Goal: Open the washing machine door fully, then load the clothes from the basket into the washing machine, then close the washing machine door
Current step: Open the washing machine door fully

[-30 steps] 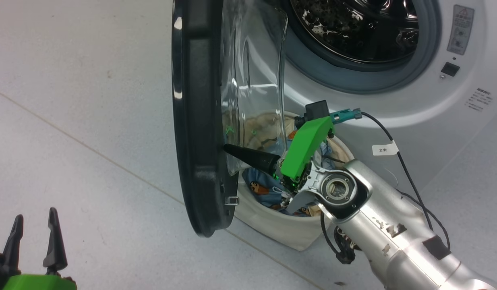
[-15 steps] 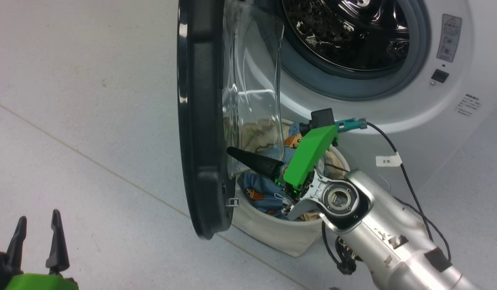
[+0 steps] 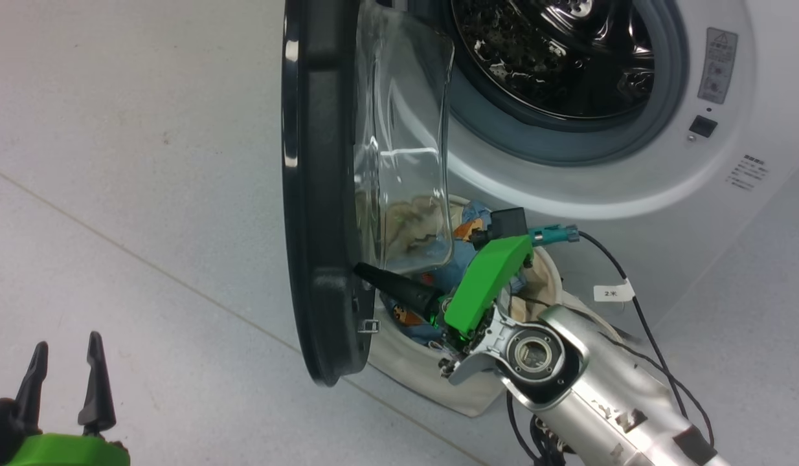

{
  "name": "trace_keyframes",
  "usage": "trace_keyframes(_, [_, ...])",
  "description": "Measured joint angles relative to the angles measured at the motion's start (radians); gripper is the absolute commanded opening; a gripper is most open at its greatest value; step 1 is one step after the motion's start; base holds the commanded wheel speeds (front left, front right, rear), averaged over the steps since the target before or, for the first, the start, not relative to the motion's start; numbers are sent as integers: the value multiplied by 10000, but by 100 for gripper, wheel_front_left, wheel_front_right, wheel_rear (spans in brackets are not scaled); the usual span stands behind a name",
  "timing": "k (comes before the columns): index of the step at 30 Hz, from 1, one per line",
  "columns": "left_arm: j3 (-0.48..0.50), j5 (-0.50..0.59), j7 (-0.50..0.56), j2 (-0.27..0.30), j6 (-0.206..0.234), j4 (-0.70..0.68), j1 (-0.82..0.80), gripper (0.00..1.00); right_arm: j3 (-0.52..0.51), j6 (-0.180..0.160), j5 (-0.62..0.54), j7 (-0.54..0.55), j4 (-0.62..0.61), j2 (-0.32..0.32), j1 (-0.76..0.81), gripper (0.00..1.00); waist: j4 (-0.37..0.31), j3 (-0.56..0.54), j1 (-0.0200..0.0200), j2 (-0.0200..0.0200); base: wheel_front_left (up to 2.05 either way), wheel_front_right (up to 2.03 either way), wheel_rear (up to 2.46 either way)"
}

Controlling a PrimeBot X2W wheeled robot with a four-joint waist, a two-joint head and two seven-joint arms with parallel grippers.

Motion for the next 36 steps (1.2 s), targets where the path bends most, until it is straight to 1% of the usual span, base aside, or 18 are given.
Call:
trace_keyframes(4, [-79, 0, 0, 50, -2, 117, -5, 100, -75, 0, -140, -320, -247, 2, 0, 0, -46, -112, 0, 0, 0, 0, 0])
trace_keyframes(5, [-111, 0, 0, 73, -4, 142, -13, 100, -132, 0, -232, -460, -378, -4, 2, 9, -64, -156, 0, 0, 0, 0, 0])
trace_keyframes(6, [-134, 0, 0, 86, -4, 173, -30, 100, -188, 0, -351, -637, -543, -38, 7, 54, -82, -202, 0, 0, 0, 0, 0])
trace_keyframes(7, [-165, 0, 0, 105, -8, 198, -49, 100, -230, 0, -533, -842, -721, -123, 14, 93, -103, -247, 0, 0, 0, 0, 0])
trace_keyframes(8, [-188, 0, 0, 121, -10, 232, -71, 100, -253, 0, -784, -1074, -895, -259, 23, 100, -124, -292, -1, 0, 0, 0, 0])
trace_keyframes(10, [-263, 0, 0, 155, -10, 311, -111, 100, -359, 0, -1321, -1699, -1220, -646, 141, 100, -170, -390, 0, 0, 0, 0, 0])
trace_keyframes(12, [-359, 2, 0, 190, -10, 397, -157, 100, -376, 0, -2086, -2476, -1398, -1177, 361, 100, -221, -488, 0, 0, 0, 0, 0])
trace_keyframes(14, [-466, 2, 0, 226, -10, 449, -194, 100, -364, 0, -2978, -3465, -1440, -1705, 601, 100, -272, -590, 0, 0, 0, 0, 0])
trace_keyframes(17, [-581, 52, 0, 253, -10, 525, -201, 100, -196, 0, -4740, -5072, -1200, -2452, 846, 100, -346, -751, 0, 0, 0, 0, 0])
trace_keyframes(20, [-708, 77, 0, 299, -12, 621, -200, 100, -268, 2, -6240, -5697, -802, -2780, 1153, 100, -422, -897, 1, 0, 0, 0, 0])
trace_keyframes(22, [-763, 77, 0, 328, -12, 639, -200, 100, -635, 2, -7064, -5781, -627, -2778, 1543, 100, -473, -990, 1, 0, 0, 0, 0])
trace_keyframes(25, [-775, 77, 0, 382, -12, 637, -200, 100, -1950, 4, -8615, -5783, -752, -2642, 2370, 100, -542, -1090, 1, 0, 0, 0, 0])
trace_keyframes(27, [-777, 77, 0, 393, -12, 633, -199, 100, -2874, 4, -9584, -5785, -1001, -2433, 2964, 100, -569, -1134, 1, 0, 0, 0, 0])
trace_keyframes(29, [-784, 77, 0, 397, -12, 629, -198, 100, -3434, 4, -10495, -5785, -1254, -2203, 3559, 100, -586, -1156, 1, 0, 0, 0, 0])
trace_keyframes(32, [-798, 77, 0, 408, -12, 623, -197, 100, -4023, 4, -11459, -5785, -1507, -1875, 4407, 100, -593, -1162, 1, 0, 0, 0, 0])
trace_keyframes(36, [-796, 75, 0, 451, -12, 623, -195, 100, -4424, 6, -11935, -5785, -1661, -1586, 5008, 100, -680, -1127, 1, 0, 0, 0, 0])
